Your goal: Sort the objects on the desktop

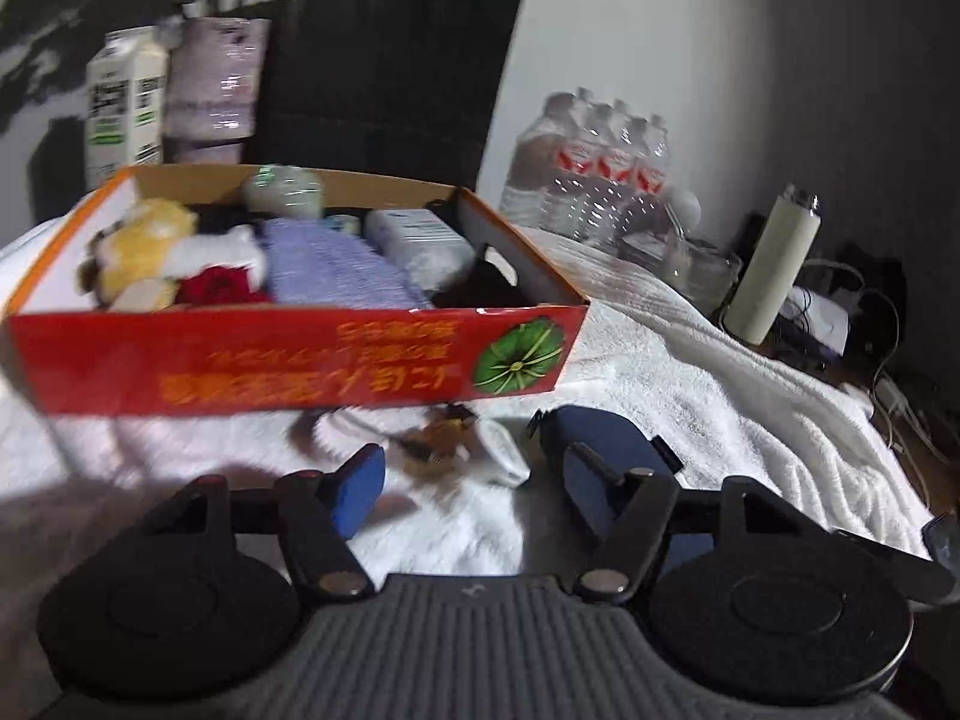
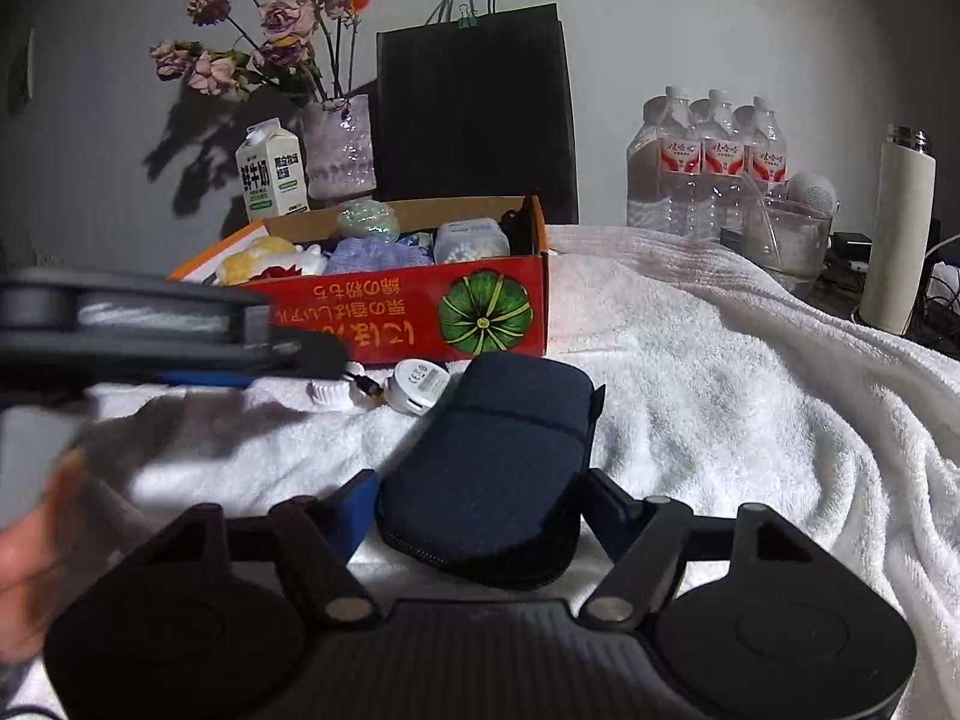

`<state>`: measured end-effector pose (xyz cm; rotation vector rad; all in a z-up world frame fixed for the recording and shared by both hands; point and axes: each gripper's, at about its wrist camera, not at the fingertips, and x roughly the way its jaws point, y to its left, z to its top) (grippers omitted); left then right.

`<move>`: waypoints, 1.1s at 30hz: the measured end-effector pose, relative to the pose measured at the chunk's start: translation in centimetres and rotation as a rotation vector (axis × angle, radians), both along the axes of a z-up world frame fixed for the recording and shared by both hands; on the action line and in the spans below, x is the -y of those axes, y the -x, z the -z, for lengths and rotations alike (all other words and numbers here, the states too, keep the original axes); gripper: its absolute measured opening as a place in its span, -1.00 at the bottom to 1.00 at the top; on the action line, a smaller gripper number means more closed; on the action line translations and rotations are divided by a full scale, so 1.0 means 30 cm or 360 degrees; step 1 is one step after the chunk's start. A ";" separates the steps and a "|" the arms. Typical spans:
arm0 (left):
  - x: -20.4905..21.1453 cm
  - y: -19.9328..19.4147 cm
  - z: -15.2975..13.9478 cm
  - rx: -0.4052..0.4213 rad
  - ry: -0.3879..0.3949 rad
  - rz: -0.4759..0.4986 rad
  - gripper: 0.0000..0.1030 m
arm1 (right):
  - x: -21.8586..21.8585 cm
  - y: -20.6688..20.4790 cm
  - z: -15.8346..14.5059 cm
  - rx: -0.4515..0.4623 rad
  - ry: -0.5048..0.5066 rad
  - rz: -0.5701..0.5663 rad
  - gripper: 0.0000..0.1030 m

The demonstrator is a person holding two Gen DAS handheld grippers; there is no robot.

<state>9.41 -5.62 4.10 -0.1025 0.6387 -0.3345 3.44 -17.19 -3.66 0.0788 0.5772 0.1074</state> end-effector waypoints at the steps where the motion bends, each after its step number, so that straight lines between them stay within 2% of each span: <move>1: 0.023 -0.023 0.012 0.0009 -0.0031 0.0043 0.32 | 0.009 0.011 -0.004 -0.0010 0.0010 -0.0002 0.32; 5: 0.101 -0.074 0.057 0.0045 -0.0214 0.0174 0.20 | 0.038 0.068 -0.029 -0.0010 0.0080 0.0036 0.29; 6: 0.111 -0.082 0.066 0.0048 -0.0237 0.0182 0.11 | 0.043 0.075 -0.034 -0.0009 0.0098 0.0050 0.30; 9: 0.125 -0.107 0.088 0.0007 -0.0294 0.0193 -0.41 | 0.050 0.068 -0.024 -0.0032 0.0120 0.0060 0.34; 10: 0.117 -0.102 0.086 0.0014 -0.0285 0.0187 -0.51 | 0.045 0.061 -0.020 -0.0033 0.0132 0.0062 0.39; 11: 0.105 -0.089 0.076 0.0011 -0.0264 0.0171 -0.52 | 0.038 0.057 -0.016 -0.0025 0.0143 0.0067 0.42; 12: 0.086 -0.063 0.060 0.0009 -0.0242 0.0153 -0.67 | 0.031 0.051 -0.012 -0.0017 0.0168 0.0077 0.43; 13: 0.065 -0.030 0.038 0.0005 -0.0209 0.0145 -0.78 | 0.022 0.049 -0.010 -0.0010 0.0194 0.0073 0.43; 15: 0.006 0.049 0.006 -0.0026 -0.0078 0.0124 -0.81 | 0.018 0.063 -0.016 0.0034 0.0215 0.0047 0.42; 17: -0.064 0.137 -0.004 -0.0069 0.0056 0.0066 -0.81 | 0.022 0.089 -0.036 0.0113 0.0163 -0.0006 0.37; 20: -0.191 0.248 0.021 -0.0188 0.0283 -0.0083 -0.81 | -0.001 0.130 -0.073 0.0225 0.0113 -0.0122 0.37; 22: -0.261 0.295 0.039 -0.0212 0.0361 -0.0182 -0.81 | -0.041 0.139 -0.081 0.0245 0.0104 -0.0238 0.37; 25: -0.351 0.310 0.058 -0.0264 0.0427 -0.0265 -0.81 | -0.126 0.108 -0.059 0.0152 0.0118 -0.0394 0.09; 26: -0.384 0.307 0.067 -0.0297 0.0458 -0.0318 -0.81 | -0.158 0.099 -0.049 0.0110 0.0127 -0.0453 0.05; 28: -0.443 0.305 0.091 -0.0345 0.0501 -0.0433 -0.77 | -0.211 0.088 -0.027 0.0054 0.0109 -0.0558 0.00; 30: -0.489 0.308 0.112 -0.0372 0.0564 -0.0507 -0.97 | -0.266 0.082 -0.005 0.0004 0.0108 -0.0641 0.00; 31: -0.505 0.304 0.124 -0.0393 0.0580 -0.0530 -0.97 | -0.295 0.089 0.003 0.0001 0.0113 -0.0664 0.00; 33: -0.542 0.301 0.149 -0.0437 0.0705 -0.0534 -0.98 | -0.357 0.075 0.012 -0.0008 0.0135 -0.0711 0.01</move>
